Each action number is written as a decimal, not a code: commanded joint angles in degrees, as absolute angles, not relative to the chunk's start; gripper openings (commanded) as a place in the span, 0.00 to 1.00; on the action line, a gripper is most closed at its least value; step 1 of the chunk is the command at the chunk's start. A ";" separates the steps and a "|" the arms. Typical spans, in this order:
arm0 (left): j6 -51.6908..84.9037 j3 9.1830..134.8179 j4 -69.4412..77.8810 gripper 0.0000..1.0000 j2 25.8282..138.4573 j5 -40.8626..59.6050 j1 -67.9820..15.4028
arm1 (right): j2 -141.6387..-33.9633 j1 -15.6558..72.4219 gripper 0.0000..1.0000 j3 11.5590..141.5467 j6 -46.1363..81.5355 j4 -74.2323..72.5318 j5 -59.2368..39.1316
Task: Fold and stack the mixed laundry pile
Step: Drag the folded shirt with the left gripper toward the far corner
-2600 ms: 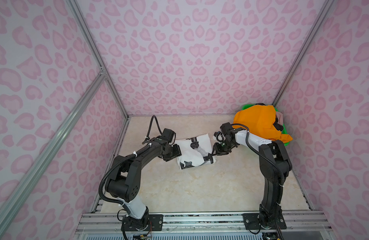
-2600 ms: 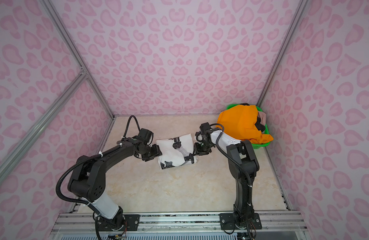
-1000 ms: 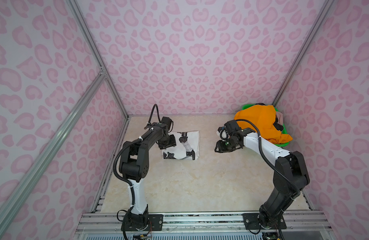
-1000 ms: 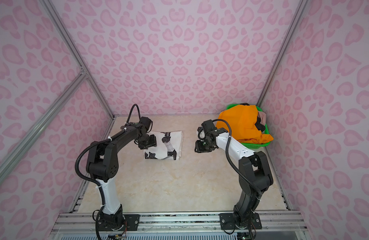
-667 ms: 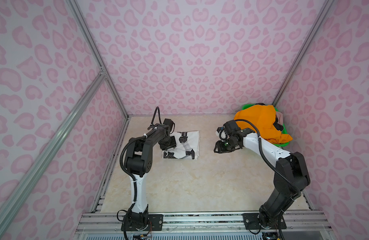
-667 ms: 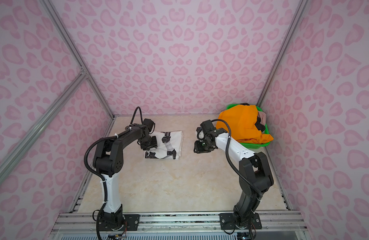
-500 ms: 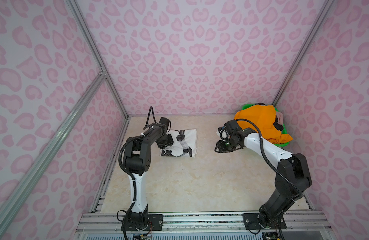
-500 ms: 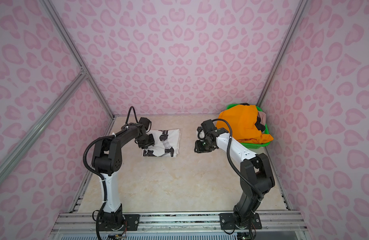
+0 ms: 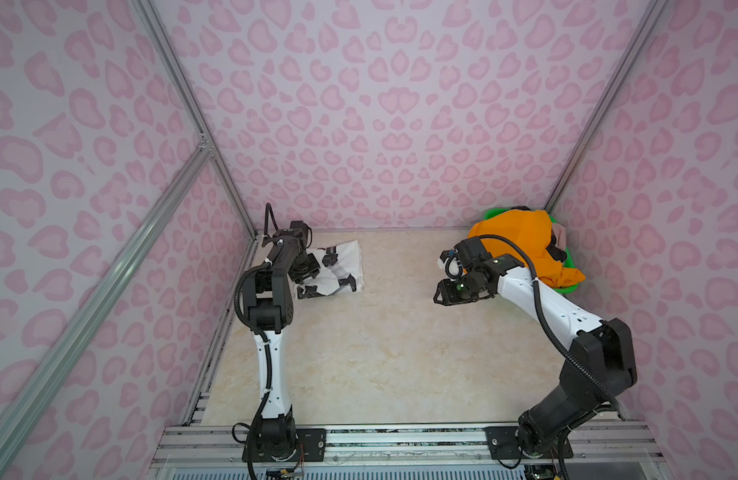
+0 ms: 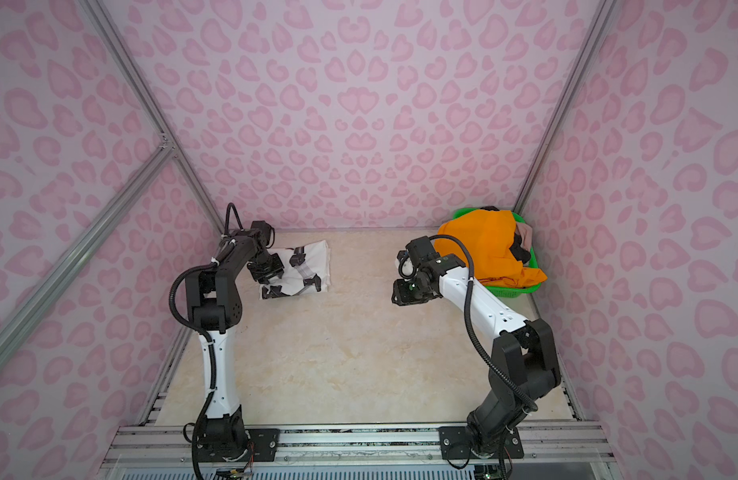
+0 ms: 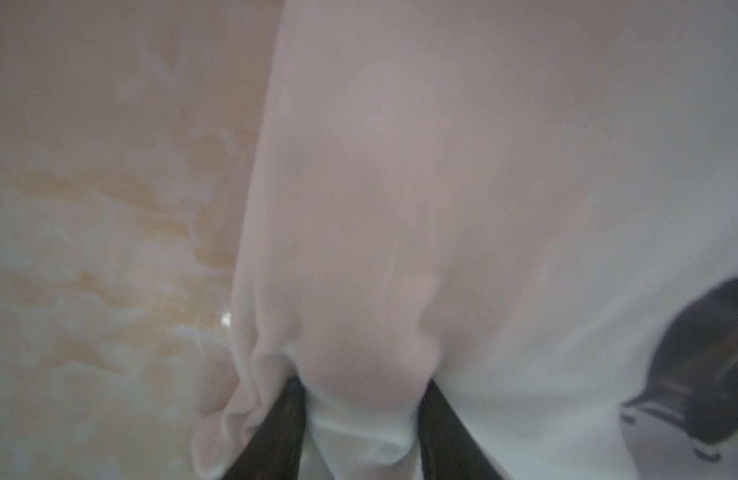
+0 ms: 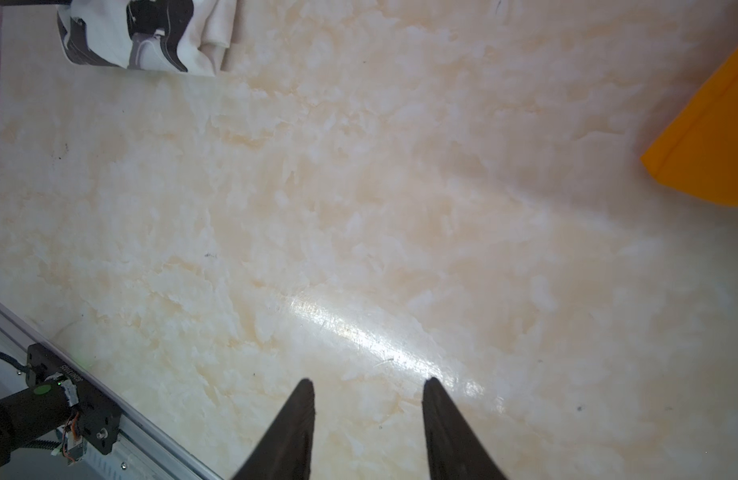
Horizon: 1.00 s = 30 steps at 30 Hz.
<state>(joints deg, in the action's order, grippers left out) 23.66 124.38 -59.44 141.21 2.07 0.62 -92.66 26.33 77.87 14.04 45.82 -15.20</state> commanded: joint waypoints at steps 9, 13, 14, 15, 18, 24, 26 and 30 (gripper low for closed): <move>20.31 150.43 -70.07 0.48 155.73 -5.29 8.53 | -88.33 24.53 0.44 78.02 11.89 50.97 -14.59; 17.96 150.38 -67.08 0.54 155.11 -9.02 9.67 | -87.01 24.17 0.44 77.37 11.64 51.21 -14.76; 16.96 150.36 -66.06 0.55 154.80 -10.33 9.75 | -86.80 24.13 0.44 77.15 11.69 51.15 -14.90; 16.18 150.36 -65.28 0.56 154.48 -11.41 9.76 | -86.68 24.09 0.44 76.96 11.66 51.02 -15.07; 14.11 150.31 -62.47 0.58 153.51 -13.89 9.84 | -86.48 24.08 0.44 76.47 11.80 50.54 -15.58; 12.18 150.13 -59.20 0.65 150.08 -14.91 9.84 | -85.27 24.08 0.44 75.40 12.30 49.09 -16.42; 11.83 149.33 -58.12 0.67 148.04 -15.37 9.76 | -84.83 24.13 0.44 75.15 12.29 48.74 -16.67; 11.35 147.77 -56.48 0.72 143.35 -15.94 9.76 | -84.18 24.06 0.44 74.46 12.56 47.68 -17.48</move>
<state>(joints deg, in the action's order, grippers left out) 12.36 148.49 -58.81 154.95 -14.13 9.82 -84.42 24.03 74.98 12.38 48.88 -16.40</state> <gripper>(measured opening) 0.722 0.445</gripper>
